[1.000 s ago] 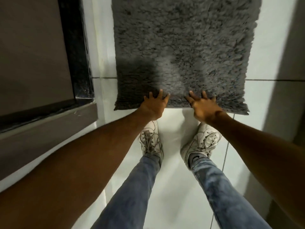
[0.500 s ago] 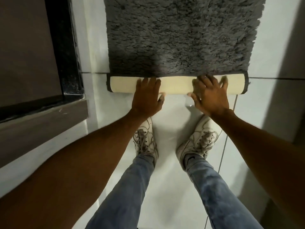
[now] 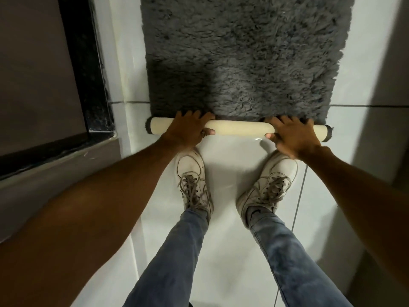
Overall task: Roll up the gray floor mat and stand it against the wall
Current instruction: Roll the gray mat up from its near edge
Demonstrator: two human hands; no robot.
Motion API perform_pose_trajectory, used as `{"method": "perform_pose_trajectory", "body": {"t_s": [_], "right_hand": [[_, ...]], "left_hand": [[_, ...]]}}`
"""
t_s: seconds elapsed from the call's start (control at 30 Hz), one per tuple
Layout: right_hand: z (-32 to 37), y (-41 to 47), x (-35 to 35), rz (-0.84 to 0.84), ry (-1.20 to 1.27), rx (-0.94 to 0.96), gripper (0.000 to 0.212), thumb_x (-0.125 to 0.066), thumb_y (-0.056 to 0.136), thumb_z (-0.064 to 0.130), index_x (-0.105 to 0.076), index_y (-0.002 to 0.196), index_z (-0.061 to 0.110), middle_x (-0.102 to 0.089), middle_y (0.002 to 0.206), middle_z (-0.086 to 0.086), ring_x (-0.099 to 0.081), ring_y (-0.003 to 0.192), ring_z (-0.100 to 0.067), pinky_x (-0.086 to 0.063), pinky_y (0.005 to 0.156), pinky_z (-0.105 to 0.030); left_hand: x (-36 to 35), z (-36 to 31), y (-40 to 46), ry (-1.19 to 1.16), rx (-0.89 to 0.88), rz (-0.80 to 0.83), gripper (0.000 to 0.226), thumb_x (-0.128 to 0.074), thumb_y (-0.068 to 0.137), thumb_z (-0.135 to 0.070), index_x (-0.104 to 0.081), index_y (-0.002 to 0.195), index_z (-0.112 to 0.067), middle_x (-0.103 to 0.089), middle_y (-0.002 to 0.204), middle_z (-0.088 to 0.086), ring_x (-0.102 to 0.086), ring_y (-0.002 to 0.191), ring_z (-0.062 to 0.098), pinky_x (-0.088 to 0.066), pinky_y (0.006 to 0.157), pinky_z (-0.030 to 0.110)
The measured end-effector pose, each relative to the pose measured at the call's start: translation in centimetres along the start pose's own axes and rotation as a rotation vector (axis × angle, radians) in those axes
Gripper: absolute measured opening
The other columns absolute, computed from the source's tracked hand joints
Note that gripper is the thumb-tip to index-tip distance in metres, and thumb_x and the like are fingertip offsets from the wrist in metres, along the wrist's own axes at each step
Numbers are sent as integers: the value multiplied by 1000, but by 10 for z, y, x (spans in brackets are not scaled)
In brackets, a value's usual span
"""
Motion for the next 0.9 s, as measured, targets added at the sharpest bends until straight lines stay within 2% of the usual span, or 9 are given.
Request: {"method": "perform_pose_trajectory", "body": {"t_s": [0.1,0.17,0.27,0.37,0.4,0.47,0.57,0.8,0.9], "right_hand": [[-11,27,20,110,191,1,46,-57,97,50,-46,138,32,-61,140,-10,-54,130,-37,-32,114,-61],[-17,37,28,89,289,-54,48,-64,92,49,-50,133,29,-62,139,-12,-54,131,-37,-31,116,-60],[-14,23,33,-205,137,-158,49,-66,88,47,-59,127,17,-58,133,-17,-51,128,-40,-29,111,-66],[17,-10,24,-564,64,-107,37,-52,93,33,-64,122,13,-63,129,-18,-55,125,-41,-33,108,-64],[31,-16,14,-565,66,-46,42,-44,98,31,-62,132,13,-61,140,-17,-51,135,-41,-30,113,-63],[49,-19,-12,-416,44,-3,59,-28,108,42,-37,159,14,-32,168,-15,-25,156,-38,-13,124,-64],[46,-7,-28,-307,-43,-30,77,-13,104,61,-7,167,16,-4,175,-13,-3,161,-36,-4,126,-67],[32,41,8,-384,-53,2,94,-26,95,78,-11,166,18,-10,173,-16,-10,159,-43,-3,122,-69],[28,49,26,-425,-84,12,85,-52,95,63,-22,163,22,-29,167,-18,-24,155,-44,-10,122,-72]], "left_hand": [[14,10,17,-84,9,3,53,-47,100,-57,-47,138,-20,-58,134,16,-55,122,37,-35,108,54],[24,10,19,34,52,-145,50,-51,97,-57,-54,133,-22,-57,129,16,-54,117,38,-37,103,52],[23,-14,6,105,45,-419,27,-61,95,-25,-65,121,-24,-65,113,11,-60,101,34,-48,89,47],[9,-47,-2,36,33,-530,44,-62,83,8,-68,121,-14,-68,111,10,-63,101,33,-52,91,47],[3,-52,-4,-8,66,-536,43,-61,86,4,-65,126,-12,-68,119,12,-62,110,35,-49,100,50],[-13,-58,-8,-52,143,-457,48,-53,99,-22,-51,146,-11,-53,149,16,-44,141,43,-31,118,61],[-29,-64,-10,11,180,-338,76,-39,101,-56,-22,162,-14,-19,169,17,-12,156,45,-13,122,68],[5,-47,39,49,230,-360,98,-46,85,-80,-13,163,-30,-16,170,18,-10,153,52,-7,115,79],[18,-40,52,65,265,-346,95,-64,84,-68,-21,161,-31,-35,162,17,-24,150,51,-14,113,81]]}}
Point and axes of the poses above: each hand's wrist, its own y-axis towards the middle knuckle, its own x-axis out of the back of the hand, z = x × y, the point moved 5 cm from there along y, towards the middle knuckle
